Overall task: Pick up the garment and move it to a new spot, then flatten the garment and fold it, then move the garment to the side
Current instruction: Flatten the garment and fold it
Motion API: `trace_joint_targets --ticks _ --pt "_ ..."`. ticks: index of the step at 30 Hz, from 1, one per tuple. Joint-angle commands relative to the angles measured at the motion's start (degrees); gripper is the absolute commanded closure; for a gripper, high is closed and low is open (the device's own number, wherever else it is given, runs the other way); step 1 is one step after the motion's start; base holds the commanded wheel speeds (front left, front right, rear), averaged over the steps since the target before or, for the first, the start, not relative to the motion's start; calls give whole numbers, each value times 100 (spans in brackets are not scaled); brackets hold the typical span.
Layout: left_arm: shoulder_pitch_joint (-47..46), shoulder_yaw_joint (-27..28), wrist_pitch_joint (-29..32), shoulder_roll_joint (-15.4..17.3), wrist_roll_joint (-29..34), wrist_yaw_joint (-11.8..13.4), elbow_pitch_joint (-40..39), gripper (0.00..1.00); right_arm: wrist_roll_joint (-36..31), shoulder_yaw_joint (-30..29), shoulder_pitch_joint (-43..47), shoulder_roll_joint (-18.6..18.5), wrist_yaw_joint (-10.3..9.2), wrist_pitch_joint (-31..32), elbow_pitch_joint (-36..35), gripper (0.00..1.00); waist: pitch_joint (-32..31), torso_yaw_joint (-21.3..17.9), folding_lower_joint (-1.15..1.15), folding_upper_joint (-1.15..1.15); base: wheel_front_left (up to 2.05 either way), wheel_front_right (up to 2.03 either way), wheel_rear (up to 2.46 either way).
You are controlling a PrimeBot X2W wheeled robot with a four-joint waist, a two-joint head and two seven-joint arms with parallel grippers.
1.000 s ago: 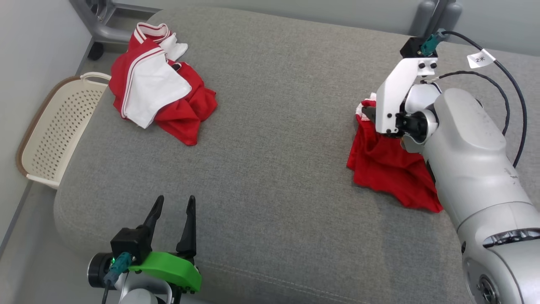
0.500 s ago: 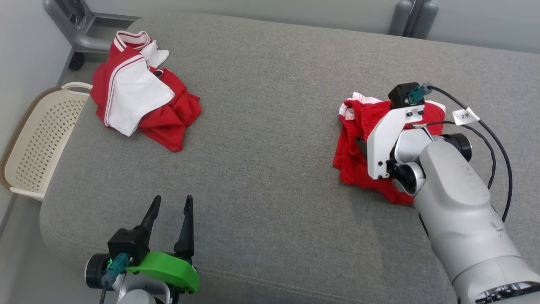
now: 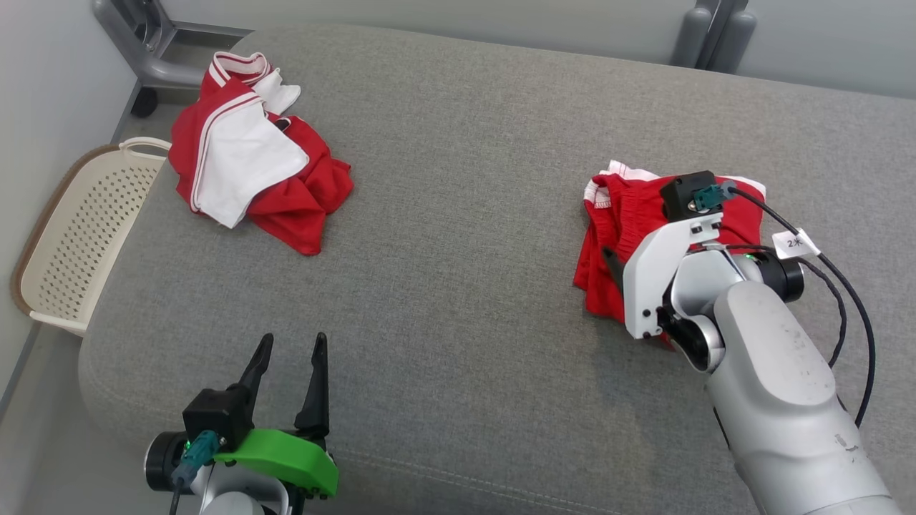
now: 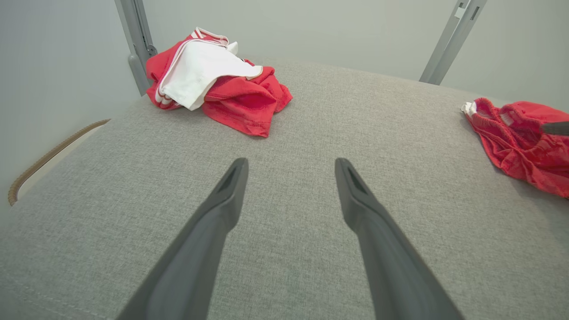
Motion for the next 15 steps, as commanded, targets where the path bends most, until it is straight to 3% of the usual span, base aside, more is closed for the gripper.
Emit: trace_joint_targets --ticks 1,8,10,11,13,14,15 --pt "63 13 0 3 -13 8 2 0 -40 13 147 -13 -4 57 -80 0 -2 3 0 0 0 0 0" --pt "23 -25 0 1 -27 -13 0 0 -249 -12 360 -13 -5 292 -390 0 47 39 0 0 0 0 0" --pt "5 -36 0 1 -39 -14 -7 0 -265 -11 393 -13 -5 317 -426 9 70 56 0 0 0 0 0" --pt "4 -40 0 1 -35 -14 -7 0 -284 -9 394 -14 -5 332 -440 42 79 64 0 0 0 0 0" --pt "-4 -47 0 1 -50 -11 -3 0 -319 -2 399 -14 -5 334 -467 84 93 82 0 0 0 0 0" --pt "-7 -54 0 1 -58 -4 0 0 -320 9 405 -13 -5 337 -477 100 95 89 0 0 0 0 0" --pt "-6 -60 0 1 -68 6 1 0 -327 50 420 -13 -4 353 -485 100 96 95 0 0 0 0 0"
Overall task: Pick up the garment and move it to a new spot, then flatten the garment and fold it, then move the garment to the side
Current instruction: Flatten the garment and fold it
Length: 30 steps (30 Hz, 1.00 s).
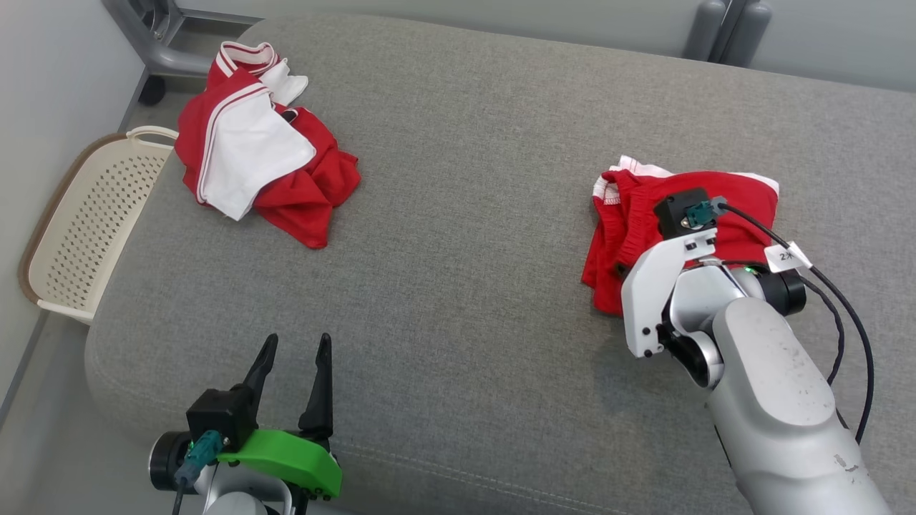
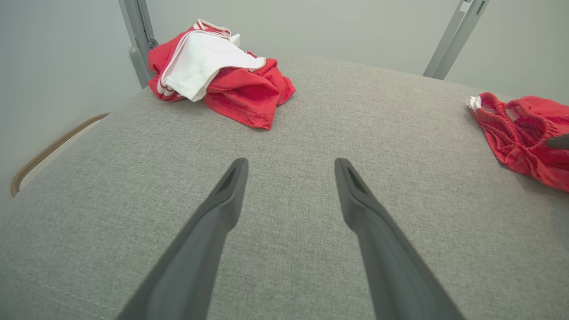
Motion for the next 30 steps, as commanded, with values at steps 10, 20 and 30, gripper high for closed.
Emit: trace_joint_targets --ticks 10,20,30 --pt "13 -7 0 3 -66 33 15 0 135 280 187 -13 -4 80 -179 100 -26 15 0 0 0 0 0" --pt "88 48 0 2 -30 48 48 0 381 344 310 -13 -4 238 -377 0 -149 -48 0 0 0 0 0" --pt "195 163 0 6 51 30 -34 0 391 -655 334 -15 -5 774 -1248 0 -295 -318 0 0 0 0 0"
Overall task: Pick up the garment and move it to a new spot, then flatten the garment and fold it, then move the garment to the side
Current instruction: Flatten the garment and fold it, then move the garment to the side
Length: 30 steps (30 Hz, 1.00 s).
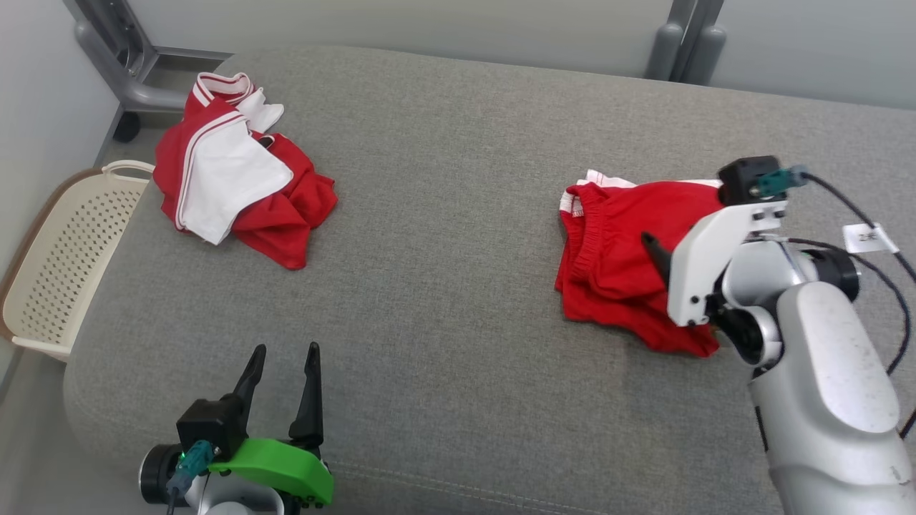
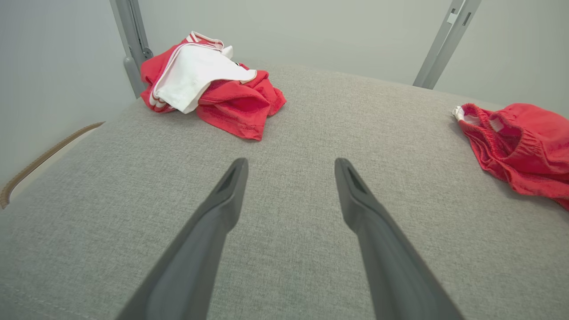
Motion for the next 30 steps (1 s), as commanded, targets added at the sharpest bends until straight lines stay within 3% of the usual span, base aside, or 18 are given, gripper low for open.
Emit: trace_joint_targets --ticks 1,6,12,27,28,30 --pt "64 0 0 5 50 -25 -26 0 -76 -312 53 -21 -6 80 -106 0 -15 -79 0 0 0 0 0" --pt "-1 -27 0 6 60 -49 -23 0 -193 -1071 -125 -12 -6 272 7 0 69 -136 0 0 0 0 0" --pt "-117 -65 0 5 65 -70 -27 0 -305 -1565 -297 -21 -6 225 503 0 213 -100 0 0 0 0 0" --pt "-225 -140 0 4 67 -101 59 0 -566 -1996 -692 -19 -5 -316 1986 0 433 104 0 0 0 0 0" --pt "-236 -141 0 4 69 -104 66 0 -572 -2030 -731 -21 -5 -366 2093 23 445 110 0 0 0 0 0" --pt "-250 -142 0 3 73 -107 77 0 -598 -2084 -797 -19 -5 -443 2327 82 465 115 0 0 0 0 0"
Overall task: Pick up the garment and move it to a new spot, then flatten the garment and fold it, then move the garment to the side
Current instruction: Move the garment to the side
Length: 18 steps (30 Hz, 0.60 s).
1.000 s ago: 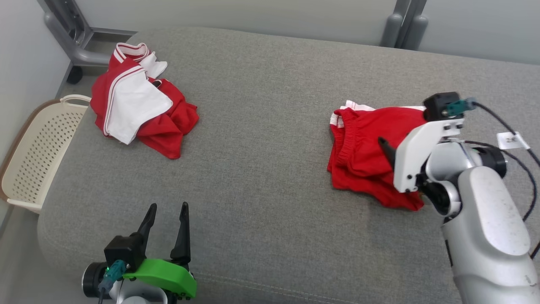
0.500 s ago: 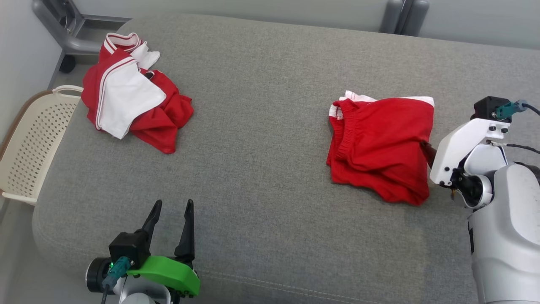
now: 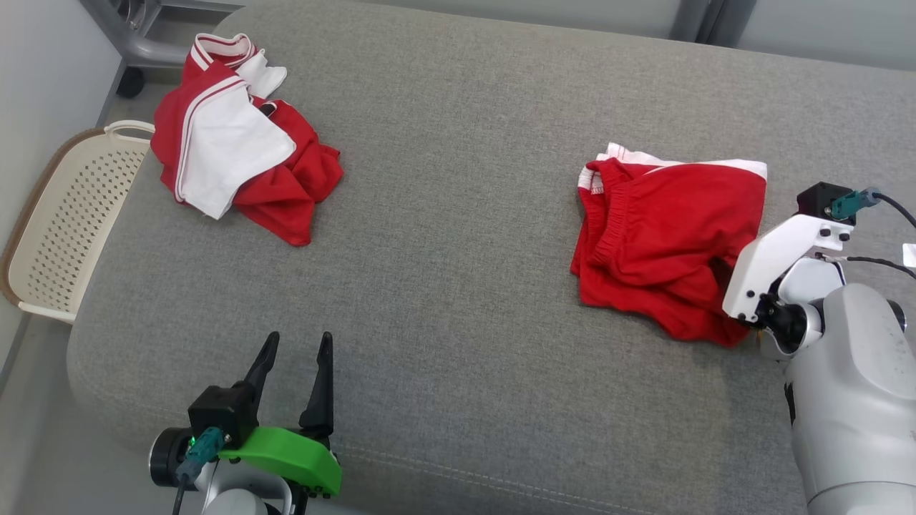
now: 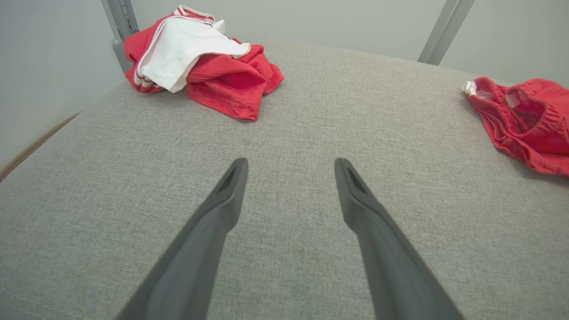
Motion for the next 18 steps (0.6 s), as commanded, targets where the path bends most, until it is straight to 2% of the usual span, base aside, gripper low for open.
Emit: trace_joint_targets --ticks 1,11,18 --pt "-79 10 0 5 29 -12 8 0 -52 -14 -45 -8 -3 -69 131 100 14 2 0 0 0 0 0" --pt "-79 60 0 4 74 -3 -11 0 -454 -278 -443 -40 -12 -558 889 100 -39 -156 0 0 0 0 0" --pt "-176 15 1 4 131 -2 -219 0 -1282 -482 -816 -31 -7 -530 790 100 87 -444 0 0 0 0 0"
